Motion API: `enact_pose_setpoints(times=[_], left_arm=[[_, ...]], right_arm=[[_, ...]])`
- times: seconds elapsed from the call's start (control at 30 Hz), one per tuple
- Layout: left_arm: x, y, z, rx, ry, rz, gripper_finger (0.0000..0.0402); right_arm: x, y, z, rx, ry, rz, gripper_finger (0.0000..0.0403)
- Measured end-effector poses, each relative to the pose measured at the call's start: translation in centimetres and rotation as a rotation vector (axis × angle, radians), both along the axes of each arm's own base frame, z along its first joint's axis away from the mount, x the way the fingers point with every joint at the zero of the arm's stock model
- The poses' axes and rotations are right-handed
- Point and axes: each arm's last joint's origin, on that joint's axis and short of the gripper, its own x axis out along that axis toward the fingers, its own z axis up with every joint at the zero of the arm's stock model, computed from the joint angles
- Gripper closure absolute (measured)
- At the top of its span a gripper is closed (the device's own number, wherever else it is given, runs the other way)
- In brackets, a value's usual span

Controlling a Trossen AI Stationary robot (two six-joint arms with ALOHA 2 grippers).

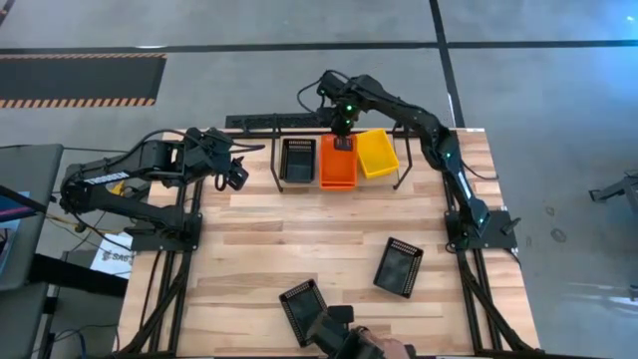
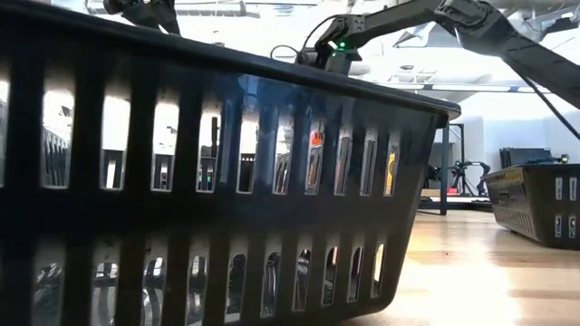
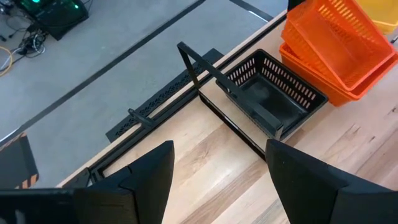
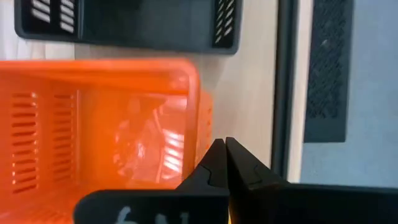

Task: Stack baskets on shelf by color
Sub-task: Stack the orange bin on top of the other orange bin on the shelf

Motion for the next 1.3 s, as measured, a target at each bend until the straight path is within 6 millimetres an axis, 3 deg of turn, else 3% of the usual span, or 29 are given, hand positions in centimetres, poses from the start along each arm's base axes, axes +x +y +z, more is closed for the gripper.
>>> enact_pose_setpoints(times=[0.17,0.37,0.57,0.8,0.93,1.3], left_arm=[[0.0,0.0,0.0,0.0,0.0,0.0,0.016],[0.0,0.0,0.0,0.005,0.008,-0.007,0.016],[0.0,0.0,0.0,0.007,0.01,-0.008,0.016],[0.0,0.0,0.0,0.008,0.01,-0.009,0.016],[0.0,0.0,0.0,0.008,0.011,-0.008,0.016],[0.0,0.0,0.0,0.007,0.011,-0.009,0.016]], right_arm=[[0.6,0.2,0.4,-0.037,-0.039,0.009,0.0401],[0.0,0.1,1.3,-0.18,0.059,-0.046,0.0401],[-1.2,1.4,4.8,-0.228,0.003,-0.074,0.0395],[-1.5,4.2,7.7,-0.135,-0.139,-0.015,0.036],[-1.4,4.4,6.9,-0.105,-0.106,-0.004,0.0353],[-1.4,3.8,1.4,-0.01,0.055,-0.018,0.037]])
